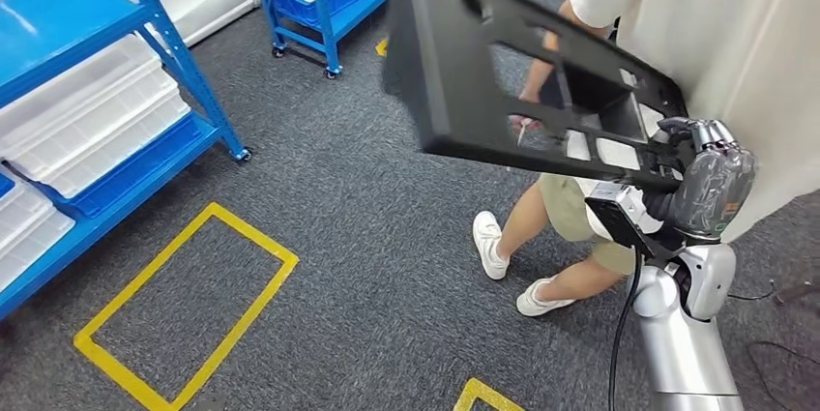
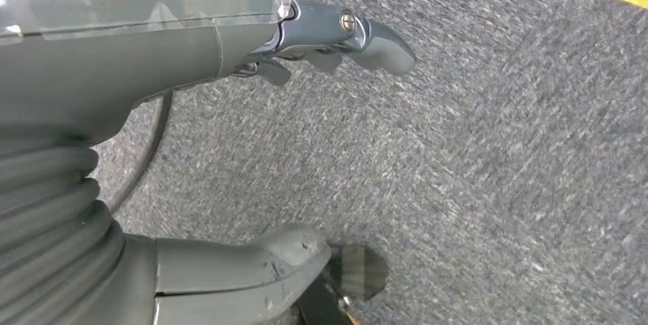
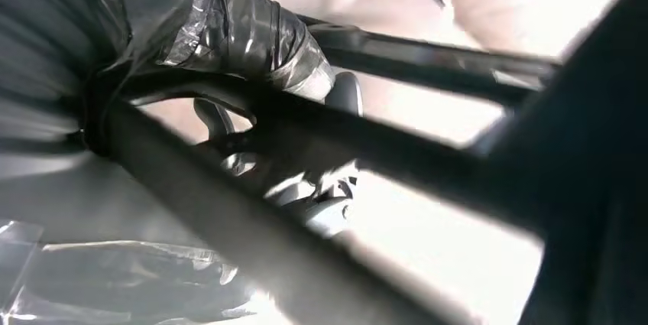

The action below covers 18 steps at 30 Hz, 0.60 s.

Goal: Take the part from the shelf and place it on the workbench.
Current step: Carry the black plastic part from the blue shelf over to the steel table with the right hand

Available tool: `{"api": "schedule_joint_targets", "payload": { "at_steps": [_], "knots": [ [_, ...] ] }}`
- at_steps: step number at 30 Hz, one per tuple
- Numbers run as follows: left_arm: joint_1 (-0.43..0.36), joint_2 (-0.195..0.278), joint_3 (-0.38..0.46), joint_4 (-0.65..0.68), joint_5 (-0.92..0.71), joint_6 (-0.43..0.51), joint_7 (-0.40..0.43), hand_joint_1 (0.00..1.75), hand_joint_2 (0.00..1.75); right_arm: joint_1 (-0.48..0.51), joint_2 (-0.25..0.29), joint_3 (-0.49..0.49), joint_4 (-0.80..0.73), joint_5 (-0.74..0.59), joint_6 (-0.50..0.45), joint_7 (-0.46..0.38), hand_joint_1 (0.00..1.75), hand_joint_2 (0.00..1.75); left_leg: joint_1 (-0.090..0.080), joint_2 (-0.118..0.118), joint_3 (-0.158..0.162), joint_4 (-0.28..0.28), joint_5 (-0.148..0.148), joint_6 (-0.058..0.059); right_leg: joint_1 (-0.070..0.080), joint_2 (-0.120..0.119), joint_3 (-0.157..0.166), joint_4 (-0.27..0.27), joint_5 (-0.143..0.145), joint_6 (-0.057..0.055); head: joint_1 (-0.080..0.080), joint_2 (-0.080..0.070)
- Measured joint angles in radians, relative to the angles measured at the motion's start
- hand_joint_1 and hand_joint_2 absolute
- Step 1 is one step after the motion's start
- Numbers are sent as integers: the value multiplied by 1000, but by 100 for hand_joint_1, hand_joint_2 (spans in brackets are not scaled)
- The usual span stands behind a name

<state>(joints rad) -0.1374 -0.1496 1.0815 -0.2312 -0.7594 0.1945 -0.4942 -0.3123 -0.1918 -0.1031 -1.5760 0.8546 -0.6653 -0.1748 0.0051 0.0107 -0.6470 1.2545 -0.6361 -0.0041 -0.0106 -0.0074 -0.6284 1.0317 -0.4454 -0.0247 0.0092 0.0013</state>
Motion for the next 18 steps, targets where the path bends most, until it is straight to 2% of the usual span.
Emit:
{"api": "schedule_joint_targets", "payload": {
  "at_steps": [1,2,3,4,5,7,8,9,10,11,12,14,15,16,17,18],
  "knots": [
    [4,0,0,0,0,0,0,0,175,3,0,-1,-1,-1,0,0,175,175,1,-3,-21,41,-6,-1,0,11,0,1,0,0,0,0],
    [8,1,0,0,0,1,0,0,175,4,0,-2,-1,-2,0,0,175,175,3,-5,-26,46,7,-2,-1,25,0,2,0,0,0,0],
    [10,1,0,0,0,2,-1,0,175,6,0,-3,-2,-3,0,0,175,175,6,-8,-12,12,37,-3,-3,37,0,5,0,1,0,0],
    [11,1,0,0,-1,2,-1,0,175,6,0,-5,-4,-3,0,0,175,175,12,-22,17,-53,77,-5,-5,52,-1,9,-1,3,0,0],
    [11,1,0,0,-2,1,-3,0,175,6,0,-6,-6,-3,0,0,175,175,18,-48,45,-117,105,-8,-6,66,-5,16,-2,8,0,0],
    [10,2,0,0,-7,-2,-7,0,175,6,1,-9,-9,-3,0,0,175,175,25,-89,80,-198,128,-8,-8,97,-19,27,0,23,0,0],
    [10,1,0,0,-10,-3,-9,0,175,9,1,-12,-10,-3,0,-1,175,175,23,-92,83,-205,123,-3,-10,112,-26,28,4,32,0,0],
    [8,1,0,0,-12,-4,-11,0,175,15,1,-15,-12,-3,0,-2,175,175,21,-80,83,-208,124,4,-13,126,-31,25,10,40,0,0],
    [5,1,0,0,-13,-4,-12,0,175,22,1,-20,-14,-4,0,-3,175,175,19,-65,84,-212,128,12,-16,130,-34,25,12,47,0,0],
    [3,1,0,0,-14,-5,-13,0,175,28,0,-27,-16,-4,0,-4,175,175,19,-52,86,-217,133,20,-16,118,-39,31,7,51,0,0],
    [0,1,0,0,-15,-6,-14,0,175,32,-1,-33,-19,-5,0,-4,175,175,18,-39,87,-223,137,28,-14,94,-51,54,-9,54,1,0],
    [-2,2,0,0,-16,-5,-14,0,175,36,-1,-41,-23,-6,-1,-3,175,175,12,-14,87,-228,140,37,-11,38,-95,151,-66,55,2,0],
    [-2,2,0,0,-17,-5,-14,0,175,39,-1,-42,-25,-6,-1,-4,175,175,9,0,87,-228,140,39,-11,25,-119,208,-93,55,2,0],
    [-1,3,0,0,-19,-4,-13,0,175,46,1,-43,-26,-6,-1,-4,175,175,5,14,87,-228,139,41,-11,20,-134,247,-106,55,2,0],
    [-1,3,0,0,-20,-3,-13,0,175,53,2,-46,-27,-6,-1,-4,175,175,3,27,87,-228,138,42,-11,16,-134,258,-104,54,2,0],
    [-2,3,0,0,-21,-3,-13,0,175,60,2,-48,-30,-6,-1,-4,175,175,1,39,87,-228,137,43,-10,11,-114,229,-84,51,2,0]
  ]
}}
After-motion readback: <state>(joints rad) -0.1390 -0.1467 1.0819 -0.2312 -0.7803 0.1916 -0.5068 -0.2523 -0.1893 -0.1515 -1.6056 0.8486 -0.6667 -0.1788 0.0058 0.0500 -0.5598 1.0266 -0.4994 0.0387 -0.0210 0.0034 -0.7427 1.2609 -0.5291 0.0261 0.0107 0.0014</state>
